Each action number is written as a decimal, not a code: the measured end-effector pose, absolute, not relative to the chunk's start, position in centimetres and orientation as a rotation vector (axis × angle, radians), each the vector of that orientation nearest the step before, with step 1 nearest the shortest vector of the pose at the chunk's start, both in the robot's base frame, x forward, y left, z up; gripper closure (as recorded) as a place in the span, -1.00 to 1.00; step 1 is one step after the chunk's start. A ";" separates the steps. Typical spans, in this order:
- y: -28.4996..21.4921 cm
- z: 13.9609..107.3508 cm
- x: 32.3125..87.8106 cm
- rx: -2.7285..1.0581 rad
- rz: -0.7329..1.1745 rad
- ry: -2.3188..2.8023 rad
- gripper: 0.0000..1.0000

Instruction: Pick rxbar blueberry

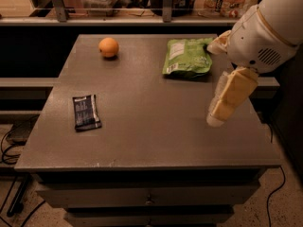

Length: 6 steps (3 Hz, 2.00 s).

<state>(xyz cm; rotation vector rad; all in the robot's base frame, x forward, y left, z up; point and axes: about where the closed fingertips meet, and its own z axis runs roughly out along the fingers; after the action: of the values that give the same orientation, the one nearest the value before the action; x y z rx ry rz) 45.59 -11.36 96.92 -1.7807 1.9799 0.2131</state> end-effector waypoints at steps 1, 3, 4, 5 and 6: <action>-10.1 96.1 45.8 -1.775 0.262 1.976 -1.00; -1.8 92.9 47.6 -1.793 0.419 1.817 -1.00; 2.2 91.5 49.5 -1.754 0.519 1.760 -1.00; 2.3 91.5 49.7 -1.747 0.519 1.759 -1.00; 4.6 90.8 50.2 -1.763 0.554 1.739 -1.00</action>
Offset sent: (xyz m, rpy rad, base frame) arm 0.0196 0.1090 -0.0422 0.2088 0.0119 0.1462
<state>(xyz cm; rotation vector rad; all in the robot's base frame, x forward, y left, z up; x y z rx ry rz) 50.19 4.60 90.77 -1.7630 1.7393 0.5542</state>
